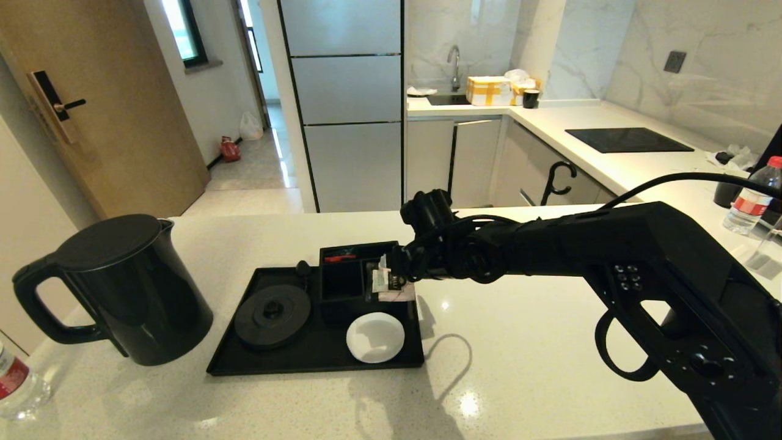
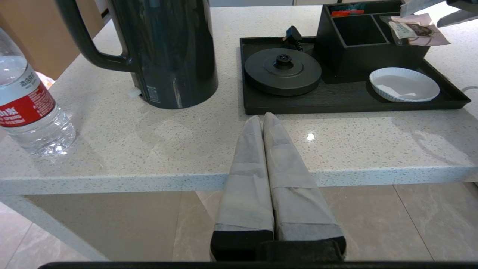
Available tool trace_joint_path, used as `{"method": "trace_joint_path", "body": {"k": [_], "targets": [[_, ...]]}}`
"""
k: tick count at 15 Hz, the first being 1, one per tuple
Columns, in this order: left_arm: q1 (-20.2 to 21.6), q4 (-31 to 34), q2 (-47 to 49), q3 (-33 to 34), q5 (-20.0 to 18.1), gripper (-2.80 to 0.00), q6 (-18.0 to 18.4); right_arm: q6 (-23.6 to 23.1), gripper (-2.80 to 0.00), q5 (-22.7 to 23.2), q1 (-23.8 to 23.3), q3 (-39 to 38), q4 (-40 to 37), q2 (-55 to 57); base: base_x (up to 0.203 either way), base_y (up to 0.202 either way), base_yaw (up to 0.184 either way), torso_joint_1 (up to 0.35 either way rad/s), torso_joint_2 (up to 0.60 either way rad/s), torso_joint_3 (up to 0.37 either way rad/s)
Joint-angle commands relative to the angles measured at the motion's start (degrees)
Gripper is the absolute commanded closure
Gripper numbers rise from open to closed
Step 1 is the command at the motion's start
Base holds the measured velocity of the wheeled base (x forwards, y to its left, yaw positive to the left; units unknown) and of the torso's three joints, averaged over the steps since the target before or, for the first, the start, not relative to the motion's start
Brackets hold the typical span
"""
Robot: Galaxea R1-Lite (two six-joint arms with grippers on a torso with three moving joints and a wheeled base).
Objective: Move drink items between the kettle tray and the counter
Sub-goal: Pick up the tea bag
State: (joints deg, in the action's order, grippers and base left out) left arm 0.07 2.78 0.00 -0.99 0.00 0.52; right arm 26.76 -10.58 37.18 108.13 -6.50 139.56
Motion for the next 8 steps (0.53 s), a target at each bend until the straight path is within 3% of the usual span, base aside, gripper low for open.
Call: {"method": "trace_joint_path", "body": {"k": [1, 2, 3, 8], "targets": [[0.0, 0.0, -0.1, 0.0, 0.0, 0.0, 0.0, 0.1, -2.8, -0.1, 0.1, 0.1, -0.1, 0.2, 0.0, 0.0, 0.0, 0.0, 0.0, 0.0], [0.0, 0.0, -0.1, -0.1, 0.0, 0.0, 0.0, 0.1, -2.8, -0.1, 0.0, 0.2, 0.0, 0.2, 0.0, 0.0, 0.0, 0.0, 0.0, 0.0], [0.0, 0.0, -0.1, -0.1, 0.0, 0.0, 0.0, 0.0, 0.0, -0.1, 0.1, 0.0, 0.0, 0.2, 0.0, 0.0, 0.0, 0.0, 0.0, 0.0], [0.0, 0.0, -0.1, -0.1, 0.0, 0.0, 0.0, 0.1, 0.0, -0.1, 0.0, 0.2, 0.3, 0.5, 0.0, 0.0, 0.0, 0.0, 0.0, 0.0]]}}
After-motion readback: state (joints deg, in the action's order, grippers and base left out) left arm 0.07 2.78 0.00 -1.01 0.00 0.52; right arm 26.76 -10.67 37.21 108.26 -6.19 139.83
